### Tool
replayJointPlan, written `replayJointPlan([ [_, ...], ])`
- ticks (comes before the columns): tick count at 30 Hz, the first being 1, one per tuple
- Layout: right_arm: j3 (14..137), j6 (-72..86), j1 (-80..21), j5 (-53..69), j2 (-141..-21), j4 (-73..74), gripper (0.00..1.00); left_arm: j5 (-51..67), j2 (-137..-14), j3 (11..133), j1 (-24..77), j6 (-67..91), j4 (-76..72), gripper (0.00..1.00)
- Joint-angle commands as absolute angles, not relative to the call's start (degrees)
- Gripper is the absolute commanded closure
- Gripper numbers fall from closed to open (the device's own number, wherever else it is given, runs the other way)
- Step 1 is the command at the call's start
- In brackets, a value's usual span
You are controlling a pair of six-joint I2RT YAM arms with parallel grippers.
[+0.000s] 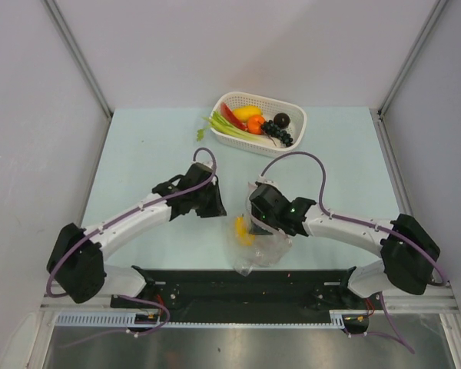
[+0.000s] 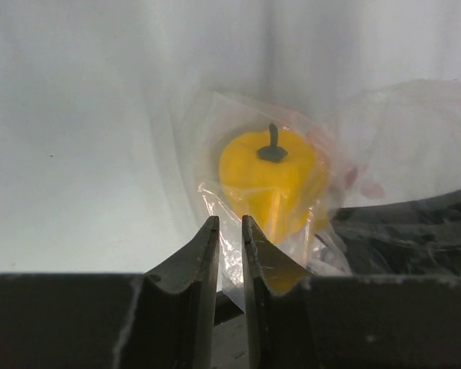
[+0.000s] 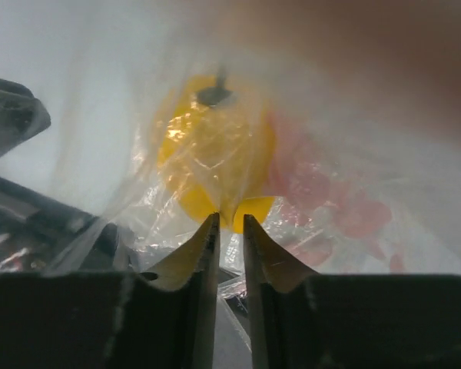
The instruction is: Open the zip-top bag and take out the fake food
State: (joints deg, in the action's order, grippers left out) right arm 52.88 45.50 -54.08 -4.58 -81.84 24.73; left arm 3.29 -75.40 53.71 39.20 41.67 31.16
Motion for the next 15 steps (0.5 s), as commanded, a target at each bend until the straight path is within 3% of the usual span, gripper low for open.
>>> replayJointPlan([
  [1, 50.54, 47.55, -53.35, -5.36, -78.49, 25.05, 0.83, 9.22, -79.53, 51.68, 39.37, 42.36, 25.14, 0.80],
  [5, 48.96, 48.07, -53.61, -7.55, -75.16, 26.98, 1.00, 10.02, -82.87, 53.17, 40.17, 41.31, 24.09, 0.81],
  [10, 44.83, 49.13, -53.09, -8.35, -72.34, 27.78, 1.00, 10.02, -85.69, 53.70, 41.75, 41.05, 23.11, 0.82],
  [15, 40.78, 47.38, -53.17, -7.82, -69.97, 26.98, 0.86, 10.37, -86.83, 53.17, 42.36, 41.13, 22.76, 0.81],
])
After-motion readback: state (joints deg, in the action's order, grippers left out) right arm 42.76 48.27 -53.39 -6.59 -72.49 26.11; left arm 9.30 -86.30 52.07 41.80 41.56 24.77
